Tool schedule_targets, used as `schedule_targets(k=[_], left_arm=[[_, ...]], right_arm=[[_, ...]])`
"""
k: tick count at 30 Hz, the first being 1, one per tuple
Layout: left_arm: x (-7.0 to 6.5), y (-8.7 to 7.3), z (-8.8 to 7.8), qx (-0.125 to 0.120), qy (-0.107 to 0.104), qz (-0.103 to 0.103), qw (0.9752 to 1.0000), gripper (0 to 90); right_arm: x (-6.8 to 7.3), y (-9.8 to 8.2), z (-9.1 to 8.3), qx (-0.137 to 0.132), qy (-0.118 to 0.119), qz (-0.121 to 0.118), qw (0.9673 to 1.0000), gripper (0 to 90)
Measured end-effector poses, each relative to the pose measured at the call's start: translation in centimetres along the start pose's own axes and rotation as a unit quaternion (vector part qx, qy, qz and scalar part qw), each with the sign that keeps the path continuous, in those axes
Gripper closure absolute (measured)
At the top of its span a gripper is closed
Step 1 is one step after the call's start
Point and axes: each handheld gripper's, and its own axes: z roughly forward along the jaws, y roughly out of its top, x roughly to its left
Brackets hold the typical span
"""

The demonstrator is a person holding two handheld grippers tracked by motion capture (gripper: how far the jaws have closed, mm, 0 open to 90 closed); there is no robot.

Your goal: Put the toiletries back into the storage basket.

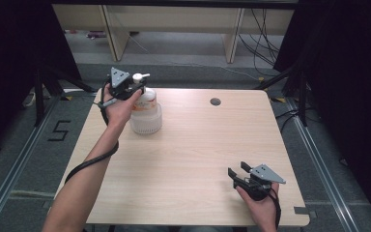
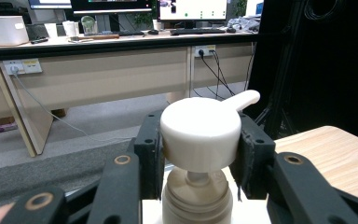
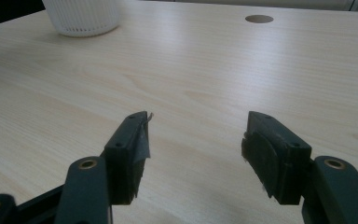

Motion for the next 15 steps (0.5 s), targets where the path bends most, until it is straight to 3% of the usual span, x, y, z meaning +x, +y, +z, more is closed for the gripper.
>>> schedule_targets(k=[15], left_arm=[[0.32,-0.55,0.07,0.001,0.001,-0.004,1.0000,58.8]], right_arm=[[0.00,-0.02,0.06,-0.001,-0.001,-0.001,1.0000,40.7]])
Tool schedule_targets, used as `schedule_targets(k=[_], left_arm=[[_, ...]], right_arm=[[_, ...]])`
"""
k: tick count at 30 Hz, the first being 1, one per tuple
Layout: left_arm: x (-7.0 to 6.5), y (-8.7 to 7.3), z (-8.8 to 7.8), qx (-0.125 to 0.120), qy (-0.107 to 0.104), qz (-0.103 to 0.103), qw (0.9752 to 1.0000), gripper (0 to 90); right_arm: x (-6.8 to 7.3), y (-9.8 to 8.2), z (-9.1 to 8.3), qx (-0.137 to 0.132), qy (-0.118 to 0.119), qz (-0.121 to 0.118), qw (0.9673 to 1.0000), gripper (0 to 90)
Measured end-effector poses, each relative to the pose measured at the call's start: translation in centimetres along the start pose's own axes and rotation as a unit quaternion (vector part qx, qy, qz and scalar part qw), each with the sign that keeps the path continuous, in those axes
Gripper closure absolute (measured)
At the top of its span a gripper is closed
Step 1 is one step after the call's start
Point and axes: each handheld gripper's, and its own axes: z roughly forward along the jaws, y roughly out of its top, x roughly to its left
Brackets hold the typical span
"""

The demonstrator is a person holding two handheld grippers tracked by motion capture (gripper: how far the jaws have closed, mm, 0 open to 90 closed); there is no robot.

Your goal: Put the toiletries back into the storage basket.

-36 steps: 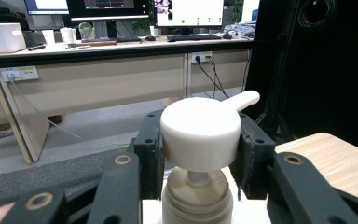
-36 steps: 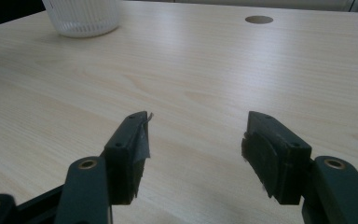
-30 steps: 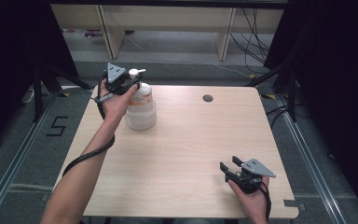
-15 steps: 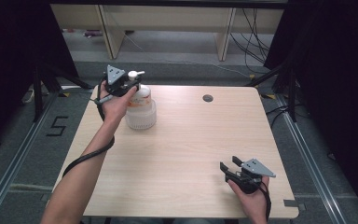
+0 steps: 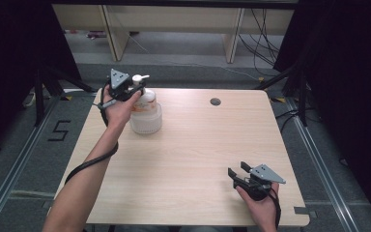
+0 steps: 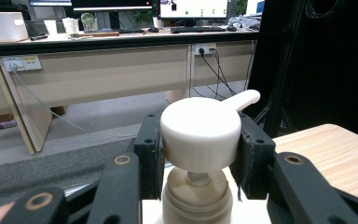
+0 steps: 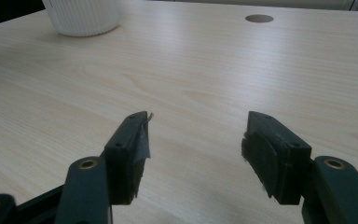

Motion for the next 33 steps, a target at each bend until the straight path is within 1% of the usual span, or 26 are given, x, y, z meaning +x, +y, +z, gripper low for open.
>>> schedule_targets(k=[10,17,18,19,22,23,25,26,27,29,30,31,33], left_arm=[[0.16,-0.03,-0.07,0.002,-0.003,-0.002,1.0000,58.5],[0.05,-0.16,-0.08,-0.002,0.000,-0.004,1.0000,57.1],[0.05,-0.16,-0.08,-0.002,0.000,-0.004,1.0000,56.2],[-0.01,-0.21,-0.10,-0.002,0.000,-0.009,1.0000,54.6],[0.02,-0.30,-0.10,-0.003,0.002,-0.010,0.9999,50.9],[0.02,-0.44,-0.08,-0.003,0.002,-0.012,0.9999,49.4],[-0.03,-0.53,-0.12,-0.003,0.003,-0.016,0.9999,46.2],[-0.03,-0.53,-0.12,-0.003,0.003,-0.016,0.9999,44.5],[-0.02,-0.51,-0.24,-0.006,0.005,-0.018,0.9998,42.5],[-0.07,-0.49,-0.32,-0.007,0.006,-0.016,0.9998,41.0],[-0.09,-0.48,-0.37,-0.006,0.006,-0.014,0.9999,38.5],[-0.18,-0.45,-0.50,-0.004,0.008,-0.010,0.9999,35.0],[-0.25,-0.43,-0.73,-0.004,0.008,-0.008,0.9999,32.9]], right_arm=[[0.02,0.00,-0.02,-0.002,0.000,-0.001,1.0000,40.8],[0.02,0.00,-0.02,-0.002,0.000,0.000,1.0000,40.7],[0.02,0.00,-0.02,-0.002,0.000,0.000,1.0000,40.7],[0.02,0.00,-0.02,-0.002,0.000,0.000,1.0000,40.7],[0.02,0.00,-0.01,-0.002,0.000,-0.001,1.0000,40.7],[0.12,-0.03,0.07,-0.003,0.005,0.006,1.0000,40.7],[0.12,-0.04,0.07,-0.003,0.006,0.007,1.0000,40.7],[0.02,-0.01,-0.03,-0.002,-0.001,-0.001,1.0000,40.7],[0.01,0.00,-0.03,-0.003,0.000,-0.001,1.0000,40.7],[0.02,0.00,-0.03,-0.002,0.000,0.000,1.0000,40.6],[0.03,0.00,-0.02,-0.003,0.000,-0.001,1.0000,40.7],[0.13,-0.03,0.08,-0.003,0.005,0.006,1.0000,40.7],[0.14,-0.03,0.08,-0.003,0.006,0.006,1.0000,40.6]])
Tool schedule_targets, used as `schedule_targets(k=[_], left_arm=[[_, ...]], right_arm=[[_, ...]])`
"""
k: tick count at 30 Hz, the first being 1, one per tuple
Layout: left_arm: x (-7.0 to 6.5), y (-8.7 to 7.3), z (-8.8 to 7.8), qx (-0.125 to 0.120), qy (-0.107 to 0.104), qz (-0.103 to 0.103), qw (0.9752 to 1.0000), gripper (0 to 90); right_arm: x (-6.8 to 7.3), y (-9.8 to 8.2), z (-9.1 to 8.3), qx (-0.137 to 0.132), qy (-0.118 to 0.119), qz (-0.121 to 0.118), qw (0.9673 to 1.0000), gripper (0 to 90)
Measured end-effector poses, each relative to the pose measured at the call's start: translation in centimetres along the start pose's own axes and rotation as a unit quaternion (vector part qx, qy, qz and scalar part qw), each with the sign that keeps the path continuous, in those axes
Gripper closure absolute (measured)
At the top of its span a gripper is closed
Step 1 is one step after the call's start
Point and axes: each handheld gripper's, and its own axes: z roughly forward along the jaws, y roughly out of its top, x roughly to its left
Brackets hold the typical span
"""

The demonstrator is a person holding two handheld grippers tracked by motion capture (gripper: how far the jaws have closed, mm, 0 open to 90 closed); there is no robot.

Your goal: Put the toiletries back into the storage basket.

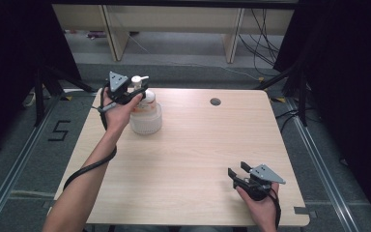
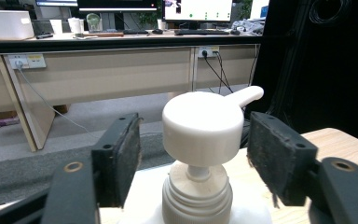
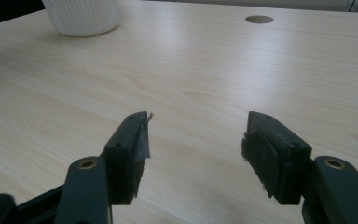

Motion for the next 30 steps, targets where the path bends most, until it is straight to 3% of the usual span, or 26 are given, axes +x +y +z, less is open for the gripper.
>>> schedule_targets(k=[6,8,15,27,30], left_arm=[[0.0,0.0,-0.8,0.003,-0.001,0.005,1.0000,30.3],[0.1,0.0,-1.1,0.005,0.000,0.007,1.0000,29.9],[0.1,-0.3,-2.6,0.006,-0.001,-0.001,1.0000,28.7],[0.4,-2.1,-5.8,0.004,-0.014,-0.007,0.9999,28.7],[0.4,-3.2,-6.8,0.006,-0.025,-0.006,0.9997,28.6]], right_arm=[[-0.1,0.0,-0.1,0.000,-0.006,-0.007,1.0000,40.6],[0.0,0.0,0.0,0.000,-0.001,0.000,1.0000,40.6],[0.0,0.0,0.0,-0.001,-0.001,0.000,1.0000,40.6],[0.0,0.0,0.0,-0.001,-0.001,0.000,1.0000,40.6],[0.0,0.0,0.0,-0.001,-0.001,0.000,1.0000,40.5]])
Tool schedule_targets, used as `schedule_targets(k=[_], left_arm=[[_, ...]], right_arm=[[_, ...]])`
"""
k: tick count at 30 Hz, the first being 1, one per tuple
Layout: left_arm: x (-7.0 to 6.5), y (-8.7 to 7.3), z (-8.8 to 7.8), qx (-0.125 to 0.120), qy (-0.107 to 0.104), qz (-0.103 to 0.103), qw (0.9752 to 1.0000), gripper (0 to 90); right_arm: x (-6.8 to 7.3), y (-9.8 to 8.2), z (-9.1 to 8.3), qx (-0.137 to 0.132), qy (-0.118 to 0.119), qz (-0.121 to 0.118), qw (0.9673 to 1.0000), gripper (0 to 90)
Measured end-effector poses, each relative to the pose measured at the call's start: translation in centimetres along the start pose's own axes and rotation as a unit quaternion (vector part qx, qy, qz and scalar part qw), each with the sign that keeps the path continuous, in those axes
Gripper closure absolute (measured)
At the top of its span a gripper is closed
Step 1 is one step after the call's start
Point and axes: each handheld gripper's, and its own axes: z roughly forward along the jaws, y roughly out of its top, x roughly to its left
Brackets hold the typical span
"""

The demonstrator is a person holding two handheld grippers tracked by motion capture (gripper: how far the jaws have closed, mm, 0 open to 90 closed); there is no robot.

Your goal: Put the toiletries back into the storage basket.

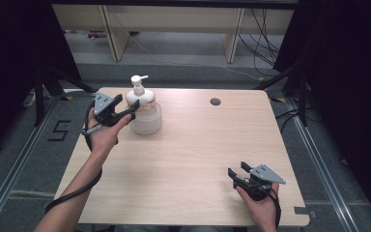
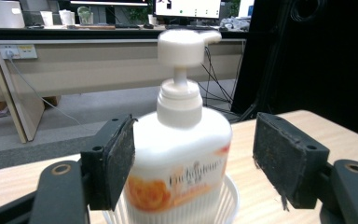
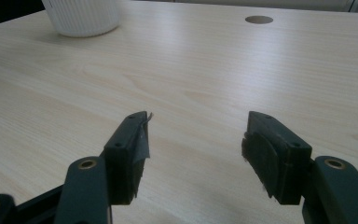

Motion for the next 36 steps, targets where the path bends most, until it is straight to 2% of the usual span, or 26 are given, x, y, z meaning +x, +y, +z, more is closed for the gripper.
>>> schedule_targets(k=[2,3,7,12,13,14,15,16,17,18,20,21,26,29,30,33,34,36], left_arm=[[0.0,-0.4,-0.3,-0.003,-0.002,0.000,1.0000,28.7],[0.0,-0.9,-0.9,-0.004,-0.002,0.003,1.0000,28.8],[0.0,-1.8,-1.6,-0.004,-0.002,0.005,1.0000,28.8],[0.2,-4.2,-3.3,0.008,-0.012,0.008,0.9999,28.9],[0.2,-4.2,-3.3,0.008,-0.012,0.008,0.9999,28.9],[0.3,-5.2,-3.9,0.010,-0.013,0.010,0.9998,29.0],[0.3,-5.2,-3.9,0.010,-0.013,0.010,0.9998,29.2],[0.4,-6.4,-4.5,0.009,-0.010,0.013,0.9998,29.5],[0.4,-6.4,-4.5,0.009,-0.010,0.013,0.9998,29.6],[0.5,-7.2,-4.9,0.009,-0.010,0.012,0.9998,29.6],[0.6,-8.3,-5.4,0.012,-0.007,0.013,0.9998,30.0],[0.6,-8.9,-5.6,0.016,-0.005,0.013,0.9998,30.0],[1.0,-11.6,-6.6,0.024,0.001,0.001,0.9997,30.1],[1.0,-12.1,-6.9,0.030,0.005,-0.003,0.9995,30.0],[1.1,-12.3,-6.8,0.025,0.005,-0.006,0.9997,30.0],[0.9,-12.7,-7.2,0.033,0.012,0.002,0.9994,30.1],[0.9,-12.7,-7.2,0.033,0.012,0.002,0.9994,30.0],[0.8,-12.8,-7.2,0.032,0.010,0.003,0.9994,30.1]], right_arm=[[-0.1,0.0,-0.1,-0.001,-0.005,-0.007,1.0000,40.5],[0.0,0.0,0.0,-0.001,0.000,0.000,1.0000,40.5],[0.0,0.0,0.0,0.000,0.000,0.000,1.0000,40.5],[0.0,0.0,0.0,0.001,-0.001,-0.001,1.0000,40.6],[0.0,0.0,0.0,0.001,-0.001,-0.001,1.0000,40.6],[0.0,0.0,0.0,0.000,-0.002,-0.003,1.0000,40.5],[-0.1,0.0,-0.1,0.001,-0.004,-0.010,0.9999,40.6],[0.0,0.0,0.0,-0.001,0.000,-0.003,1.0000,40.5],[0.0,0.0,0.0,-0.001,0.000,-0.003,1.0000,40.5],[-0.1,0.1,0.0,-0.001,-0.004,-0.013,0.9999,40.5],[-0.1,0.1,-0.1,0.000,-0.004,-0.014,0.9999,40.6],[0.0,0.0,0.0,0.003,0.000,-0.003,1.0000,40.6],[0.0,0.0,0.0,0.002,-0.004,-0.006,1.0000,40.6],[0.0,0.0,0.1,0.002,0.003,-0.001,1.0000,40.6],[0.0,0.0,0.1,0.003,0.003,-0.001,1.0000,40.6],[-0.1,0.0,0.1,0.004,0.005,0.000,1.0000,40.6],[-0.1,0.1,-0.1,0.007,-0.004,-0.006,0.9999,40.6],[-0.2,0.1,-0.1,0.006,-0.008,-0.008,0.9999,40.5]])
